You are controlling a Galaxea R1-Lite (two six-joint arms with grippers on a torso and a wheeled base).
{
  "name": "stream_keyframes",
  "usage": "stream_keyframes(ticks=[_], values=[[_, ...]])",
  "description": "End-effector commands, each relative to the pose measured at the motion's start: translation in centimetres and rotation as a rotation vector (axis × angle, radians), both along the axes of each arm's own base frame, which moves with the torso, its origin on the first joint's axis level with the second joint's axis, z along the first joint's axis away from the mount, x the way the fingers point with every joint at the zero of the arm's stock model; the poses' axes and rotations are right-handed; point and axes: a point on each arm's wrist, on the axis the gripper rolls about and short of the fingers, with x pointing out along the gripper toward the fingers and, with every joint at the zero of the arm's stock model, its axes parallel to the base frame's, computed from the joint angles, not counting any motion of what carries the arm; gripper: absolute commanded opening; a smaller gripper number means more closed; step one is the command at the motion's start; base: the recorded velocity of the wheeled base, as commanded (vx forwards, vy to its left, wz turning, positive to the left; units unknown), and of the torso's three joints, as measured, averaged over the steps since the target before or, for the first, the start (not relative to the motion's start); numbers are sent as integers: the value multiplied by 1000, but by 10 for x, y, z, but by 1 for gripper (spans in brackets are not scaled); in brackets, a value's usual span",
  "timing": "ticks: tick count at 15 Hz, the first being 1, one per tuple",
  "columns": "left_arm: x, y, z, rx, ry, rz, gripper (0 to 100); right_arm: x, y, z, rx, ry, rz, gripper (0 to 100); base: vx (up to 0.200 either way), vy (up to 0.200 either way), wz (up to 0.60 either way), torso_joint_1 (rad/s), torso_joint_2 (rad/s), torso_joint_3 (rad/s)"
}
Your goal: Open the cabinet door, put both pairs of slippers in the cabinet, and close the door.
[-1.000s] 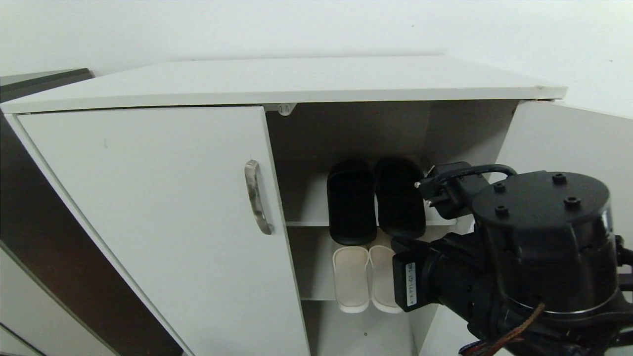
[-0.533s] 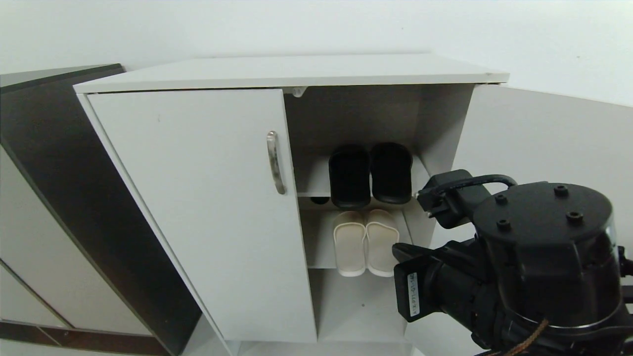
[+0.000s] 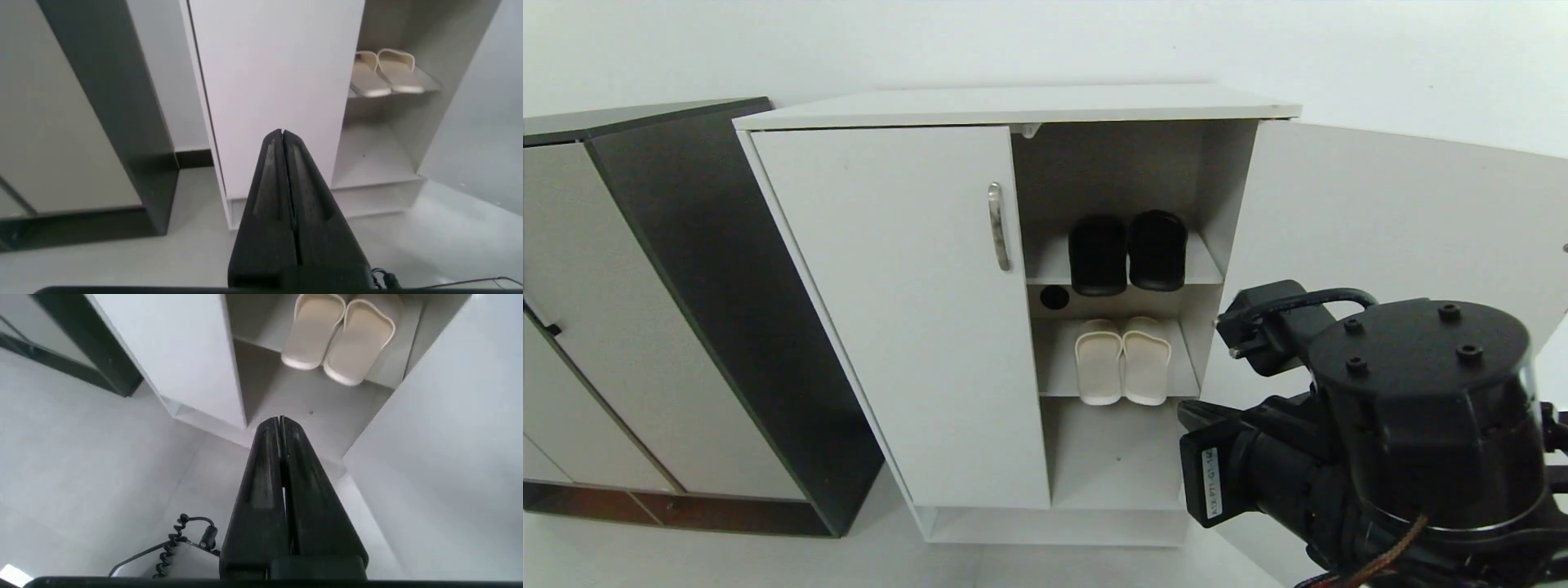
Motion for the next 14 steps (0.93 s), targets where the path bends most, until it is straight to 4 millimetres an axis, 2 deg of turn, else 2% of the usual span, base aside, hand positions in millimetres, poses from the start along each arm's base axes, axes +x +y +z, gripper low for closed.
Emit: stream_keyframes(ticks=[1,2,14], values=[[0,0,0,0,1,-1,0,1,0,-1,-3,1,-3,0,-200,0,0,2,7,7],[0,0,0,-1,1,-1,0,1,0,-1,-3,1,-3,0,-200,0,0,-2,2,7],[0,0,0,0,1,1,0,6,6,-7,0,-2,-15,0,0,0,0,0,0,0]])
